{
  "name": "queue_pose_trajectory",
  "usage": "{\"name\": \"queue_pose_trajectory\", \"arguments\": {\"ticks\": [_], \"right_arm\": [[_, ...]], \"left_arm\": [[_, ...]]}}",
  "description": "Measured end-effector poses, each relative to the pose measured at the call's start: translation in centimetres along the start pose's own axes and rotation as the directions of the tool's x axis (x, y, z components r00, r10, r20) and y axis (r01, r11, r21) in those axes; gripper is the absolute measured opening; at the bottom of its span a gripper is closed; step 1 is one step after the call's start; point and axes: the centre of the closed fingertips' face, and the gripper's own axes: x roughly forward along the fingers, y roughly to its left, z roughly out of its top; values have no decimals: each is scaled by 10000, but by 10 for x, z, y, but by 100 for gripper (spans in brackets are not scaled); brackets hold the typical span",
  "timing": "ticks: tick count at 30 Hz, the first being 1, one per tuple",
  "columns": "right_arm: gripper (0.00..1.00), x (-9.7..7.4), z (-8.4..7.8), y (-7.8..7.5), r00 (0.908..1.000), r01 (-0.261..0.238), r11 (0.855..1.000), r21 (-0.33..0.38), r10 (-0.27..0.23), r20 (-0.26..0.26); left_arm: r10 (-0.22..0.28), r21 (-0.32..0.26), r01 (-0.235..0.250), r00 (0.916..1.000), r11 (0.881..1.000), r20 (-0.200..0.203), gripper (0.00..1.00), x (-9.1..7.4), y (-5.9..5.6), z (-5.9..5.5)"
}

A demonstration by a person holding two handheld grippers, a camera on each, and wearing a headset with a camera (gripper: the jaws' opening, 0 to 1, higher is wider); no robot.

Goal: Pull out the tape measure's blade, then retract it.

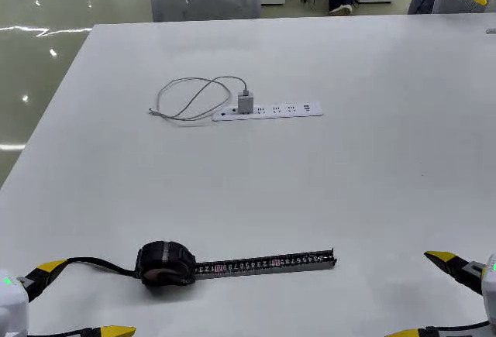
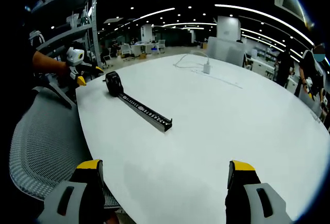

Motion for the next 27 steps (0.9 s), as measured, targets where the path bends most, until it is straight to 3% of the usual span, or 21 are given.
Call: {"name": "queue_pose_trajectory", "arguments": {"ticks": [10, 13, 27], "right_arm": [[99, -5, -4, -1, 10000, 47, 10000, -1, -47, -78], [99, -5, -5, -1, 9999, 25, 10000, -31, -26, -145], [99, -6, -3, -5, 9999, 70, 10000, -57, -71, -89]], "left_arm": [[-10, 93, 10, 10000, 10000, 15, 99, 0, 0, 4], [153, 109, -152, 9998, 9998, -104, 99, 1, 5, 3], [-192, 10, 192, 9996, 9998, -225, 99, 7, -1, 4]]}}
